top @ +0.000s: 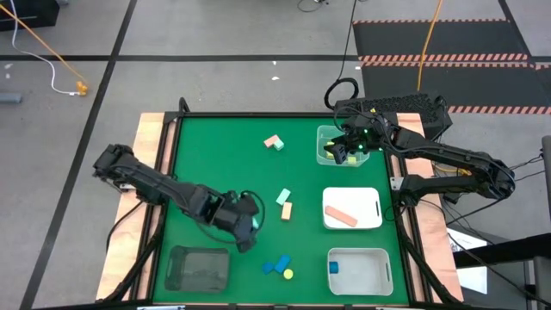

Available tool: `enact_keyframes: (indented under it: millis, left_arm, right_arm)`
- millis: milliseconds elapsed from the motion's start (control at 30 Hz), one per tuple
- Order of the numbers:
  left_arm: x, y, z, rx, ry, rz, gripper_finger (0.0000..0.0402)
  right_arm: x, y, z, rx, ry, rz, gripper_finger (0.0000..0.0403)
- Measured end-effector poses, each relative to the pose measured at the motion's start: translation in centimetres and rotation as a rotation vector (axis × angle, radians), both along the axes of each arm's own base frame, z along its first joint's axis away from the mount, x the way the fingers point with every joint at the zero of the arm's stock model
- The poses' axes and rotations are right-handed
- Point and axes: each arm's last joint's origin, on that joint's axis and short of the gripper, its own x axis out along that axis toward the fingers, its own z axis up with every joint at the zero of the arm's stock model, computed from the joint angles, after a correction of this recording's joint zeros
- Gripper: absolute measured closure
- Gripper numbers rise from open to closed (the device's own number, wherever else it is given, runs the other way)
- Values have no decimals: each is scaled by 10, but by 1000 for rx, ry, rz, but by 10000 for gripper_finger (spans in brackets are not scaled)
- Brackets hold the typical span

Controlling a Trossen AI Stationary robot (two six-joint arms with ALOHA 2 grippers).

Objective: Sort & place blocks by color
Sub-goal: Put the bottom left light blue block into the black transparent bin

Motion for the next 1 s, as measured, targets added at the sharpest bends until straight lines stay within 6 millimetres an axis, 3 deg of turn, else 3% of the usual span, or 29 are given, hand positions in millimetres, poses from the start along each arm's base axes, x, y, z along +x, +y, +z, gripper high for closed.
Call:
enact_keyframes:
  millis: [233,400,533,800,1000]
  left_arm:
    - [-16,-45,31,-203,-13,-233,262]
    - [-39,-80,38,-427,95,-213,262]
    - [-61,-105,38,-509,177,-168,261]
    - [-85,-125,20,-487,345,-21,261]
    - [-98,-125,-19,-401,435,80,261]
  right_arm:
    - [0,0,0,2,4,0,161]
    - [0,0,0,2,4,0,161]
    - [0,0,0,20,-4,-15,161]
    - [8,10,4,32,-70,74,161]
    - [20,24,15,-66,-168,190,161]
